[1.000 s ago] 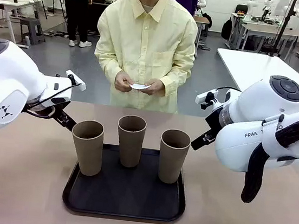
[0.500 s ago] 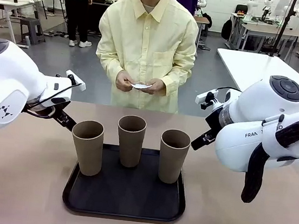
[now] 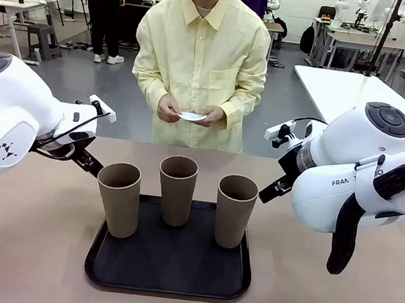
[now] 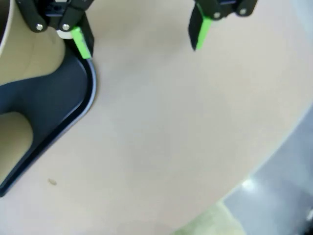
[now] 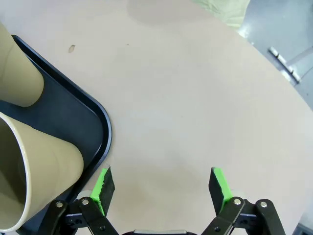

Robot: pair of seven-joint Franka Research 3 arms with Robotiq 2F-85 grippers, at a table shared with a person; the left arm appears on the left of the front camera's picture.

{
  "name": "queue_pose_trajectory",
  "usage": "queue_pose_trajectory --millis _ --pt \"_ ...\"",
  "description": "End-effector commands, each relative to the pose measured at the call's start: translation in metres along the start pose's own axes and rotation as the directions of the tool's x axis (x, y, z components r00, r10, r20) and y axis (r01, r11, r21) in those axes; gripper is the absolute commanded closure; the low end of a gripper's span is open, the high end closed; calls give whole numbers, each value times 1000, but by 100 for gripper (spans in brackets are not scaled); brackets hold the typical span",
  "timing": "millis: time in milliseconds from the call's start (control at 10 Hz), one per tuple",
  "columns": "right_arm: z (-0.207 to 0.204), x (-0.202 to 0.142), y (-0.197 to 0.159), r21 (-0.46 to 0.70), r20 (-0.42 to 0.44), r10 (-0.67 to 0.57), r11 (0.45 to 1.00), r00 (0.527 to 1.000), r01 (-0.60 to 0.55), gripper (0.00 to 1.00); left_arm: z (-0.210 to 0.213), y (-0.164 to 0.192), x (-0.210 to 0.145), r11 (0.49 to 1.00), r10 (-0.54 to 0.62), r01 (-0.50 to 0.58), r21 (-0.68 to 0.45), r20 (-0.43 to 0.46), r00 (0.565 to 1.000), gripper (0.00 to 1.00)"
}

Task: Place coasters on the table and set cups on them.
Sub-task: Pick up one Reusable plastic cup and place it on a coaster set by the human.

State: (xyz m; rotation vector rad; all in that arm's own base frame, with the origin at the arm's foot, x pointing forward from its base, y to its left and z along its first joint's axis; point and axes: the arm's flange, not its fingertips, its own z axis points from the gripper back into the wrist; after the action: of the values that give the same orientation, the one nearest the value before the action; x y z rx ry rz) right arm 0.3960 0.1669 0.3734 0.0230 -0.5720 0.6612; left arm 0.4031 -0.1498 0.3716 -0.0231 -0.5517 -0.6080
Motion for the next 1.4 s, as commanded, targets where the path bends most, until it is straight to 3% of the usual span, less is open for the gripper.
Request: queue_pose_trajectory --millis 0,1000,1200,1300 --pt "0 0 0 0 0 0 1000 1000 0 0 0 0 0 1000 0 0 0 0 1000 0" --pt "0 0 0 0 0 0 1000 1000 0 0 0 0 0 1000 0 0 0 0 1000 0" --pt "27 1 -13 -22 9 -39 999 999 39 0 31 34 -9 988 7 -10 152 22 1000 0" --pt "49 -5 -13 -30 5 -41 999 999 41 0 57 45 -19 986 12 -16 169 26 1000 0"
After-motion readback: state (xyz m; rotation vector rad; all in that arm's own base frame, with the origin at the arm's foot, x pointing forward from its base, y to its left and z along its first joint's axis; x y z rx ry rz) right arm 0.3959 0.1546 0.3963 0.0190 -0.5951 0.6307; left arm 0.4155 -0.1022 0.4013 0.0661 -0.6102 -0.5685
